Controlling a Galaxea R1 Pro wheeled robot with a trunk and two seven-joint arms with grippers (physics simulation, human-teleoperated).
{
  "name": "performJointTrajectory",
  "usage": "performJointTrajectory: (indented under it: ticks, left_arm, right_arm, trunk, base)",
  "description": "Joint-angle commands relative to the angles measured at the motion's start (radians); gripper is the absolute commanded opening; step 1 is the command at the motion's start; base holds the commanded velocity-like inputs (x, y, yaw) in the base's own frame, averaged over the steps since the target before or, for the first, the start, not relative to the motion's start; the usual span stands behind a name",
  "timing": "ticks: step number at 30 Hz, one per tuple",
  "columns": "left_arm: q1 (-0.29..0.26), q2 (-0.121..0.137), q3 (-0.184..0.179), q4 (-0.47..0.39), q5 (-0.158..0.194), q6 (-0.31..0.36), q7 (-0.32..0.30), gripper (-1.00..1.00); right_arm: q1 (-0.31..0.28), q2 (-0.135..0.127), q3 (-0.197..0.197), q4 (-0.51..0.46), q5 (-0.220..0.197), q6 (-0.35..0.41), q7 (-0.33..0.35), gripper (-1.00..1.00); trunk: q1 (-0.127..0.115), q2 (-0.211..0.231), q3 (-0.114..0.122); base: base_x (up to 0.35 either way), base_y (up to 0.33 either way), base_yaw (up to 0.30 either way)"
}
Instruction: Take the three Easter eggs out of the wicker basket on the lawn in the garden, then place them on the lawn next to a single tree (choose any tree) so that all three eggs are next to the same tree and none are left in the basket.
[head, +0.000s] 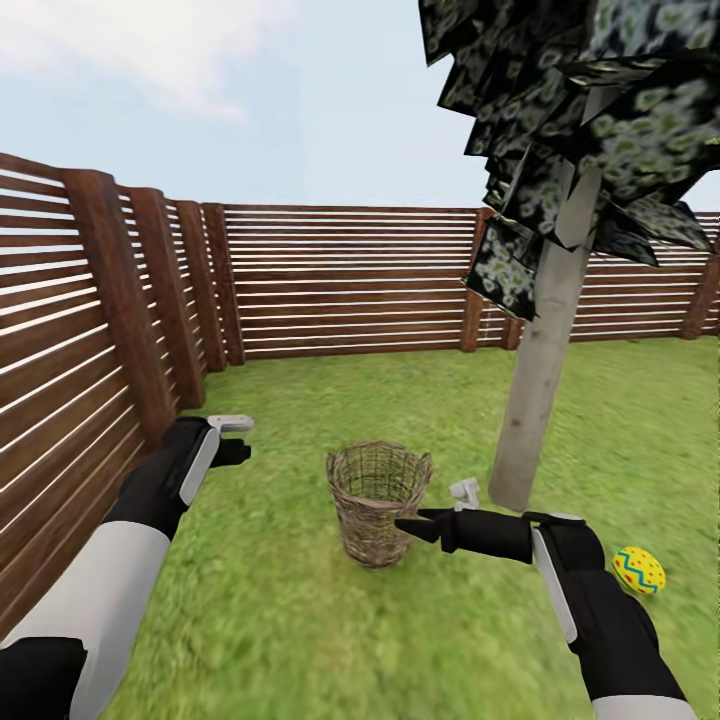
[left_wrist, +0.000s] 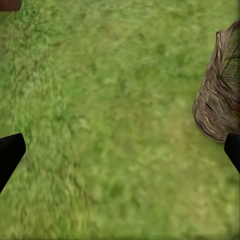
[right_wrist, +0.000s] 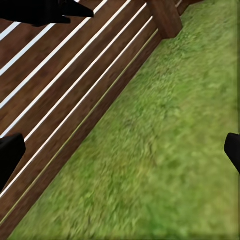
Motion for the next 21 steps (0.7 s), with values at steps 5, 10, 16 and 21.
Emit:
performJointTrajectory:
  ticks: [5, 10, 16, 21]
  left_arm:
    - [-0.001, 0.001, -0.003, -0.001, 0.011, 0.003, 0.010, 1.00]
    - [-0.001, 0.001, -0.003, -0.001, 0.011, 0.003, 0.010, 1.00]
    - [-0.001, 0.001, -0.004, -0.003, 0.011, 0.003, 0.010, 1.00]
    - [-0.001, 0.001, -0.004, -0.005, 0.011, 0.003, 0.010, 1.00]
  right_arm:
    - [-0.001, -0.001, -0.009, 0.001, -0.001, 0.013, 0.002, 1.00]
    - [-0.001, 0.000, -0.044, 0.002, 0.000, 0.015, 0.001, 1.00]
    - [-0.001, 0.000, -0.056, 0.002, 0.000, 0.015, 0.001, 1.00]
    - [-0.001, 0.000, -0.058, 0.006, 0.000, 0.015, 0.001, 1.00]
  trunk:
    - [0.000, 0.000, -0.006]
    - [0.000, 0.000, -0.013]
    - [0.000, 0.000, -0.023]
    - [0.000, 0.000, -0.031]
  base:
    - [0.000, 0.000, -0.027]
    - [0.000, 0.000, -0.006]
    - [0.000, 0.000, -0.001]
    - [0.000, 0.000, 0.000]
